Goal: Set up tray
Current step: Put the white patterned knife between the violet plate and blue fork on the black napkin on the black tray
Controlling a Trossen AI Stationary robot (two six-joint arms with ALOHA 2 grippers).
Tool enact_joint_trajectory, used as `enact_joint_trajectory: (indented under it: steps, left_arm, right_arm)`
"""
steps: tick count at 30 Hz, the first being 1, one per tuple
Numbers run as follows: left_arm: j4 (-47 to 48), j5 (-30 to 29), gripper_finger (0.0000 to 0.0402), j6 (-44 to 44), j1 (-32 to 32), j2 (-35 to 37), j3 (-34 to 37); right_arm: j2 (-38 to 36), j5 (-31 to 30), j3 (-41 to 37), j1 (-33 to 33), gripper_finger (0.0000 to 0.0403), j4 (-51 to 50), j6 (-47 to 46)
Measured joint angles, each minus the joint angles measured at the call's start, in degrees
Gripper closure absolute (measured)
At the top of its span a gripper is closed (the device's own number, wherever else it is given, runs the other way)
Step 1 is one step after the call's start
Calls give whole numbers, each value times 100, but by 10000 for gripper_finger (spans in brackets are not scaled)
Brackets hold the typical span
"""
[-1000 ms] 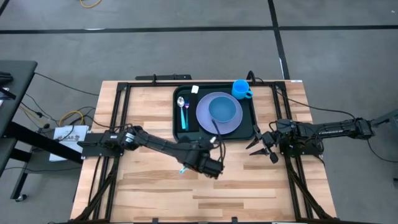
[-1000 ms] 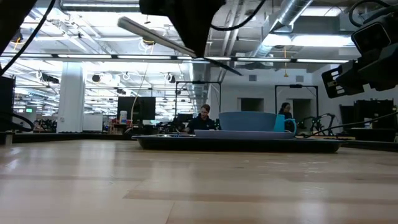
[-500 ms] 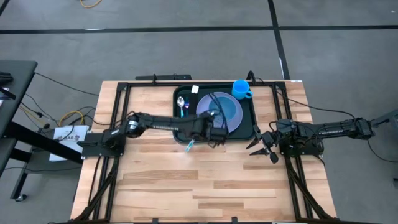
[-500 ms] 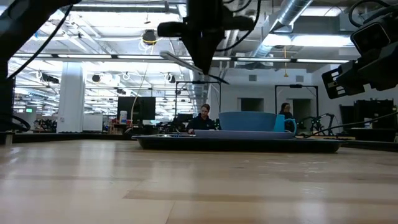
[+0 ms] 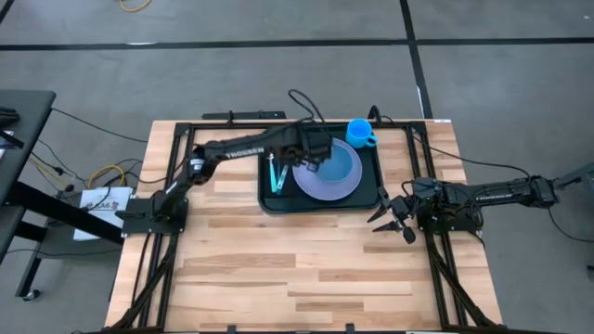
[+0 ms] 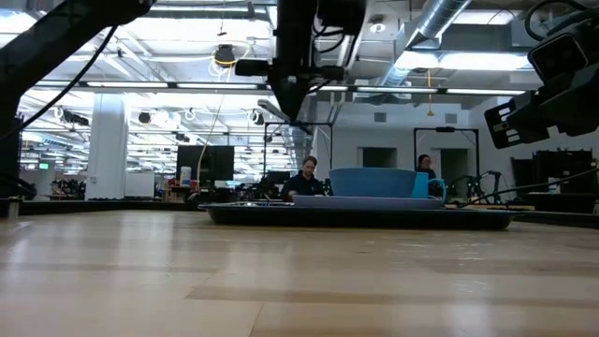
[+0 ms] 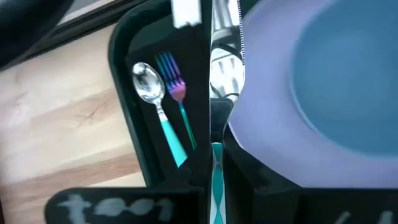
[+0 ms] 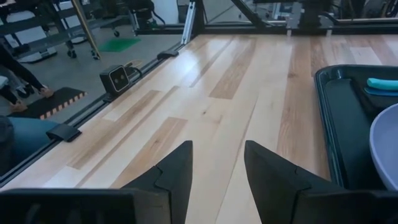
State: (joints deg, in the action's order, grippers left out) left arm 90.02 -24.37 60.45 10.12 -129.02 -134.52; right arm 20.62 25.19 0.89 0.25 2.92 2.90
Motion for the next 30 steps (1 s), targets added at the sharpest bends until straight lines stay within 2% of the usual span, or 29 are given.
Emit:
enact_joint_trajectory:
  steps: [9, 13, 16, 23, 30]
  left_arm:
    - [-5, 100, 393, 1044, 496, -37, 0]
    - [-33, 164, 393, 1182, 569, -165, 43]
    - [-470, 169, 393, 1204, 594, -132, 372]
    - [-818, 438, 393, 1312, 704, -163, 1232]
    - [-1723, 608, 393, 1251, 790, -146, 1694]
  right_arm:
    - [1, 26, 0, 1, 264, 4, -2]
    - [1, 26, 0, 1, 265, 4, 0]
    - [1, 28, 0, 1, 266, 4, 0]
    - [1, 33, 0, 1, 264, -4, 2]
    - [1, 33, 0, 1, 265, -12, 7]
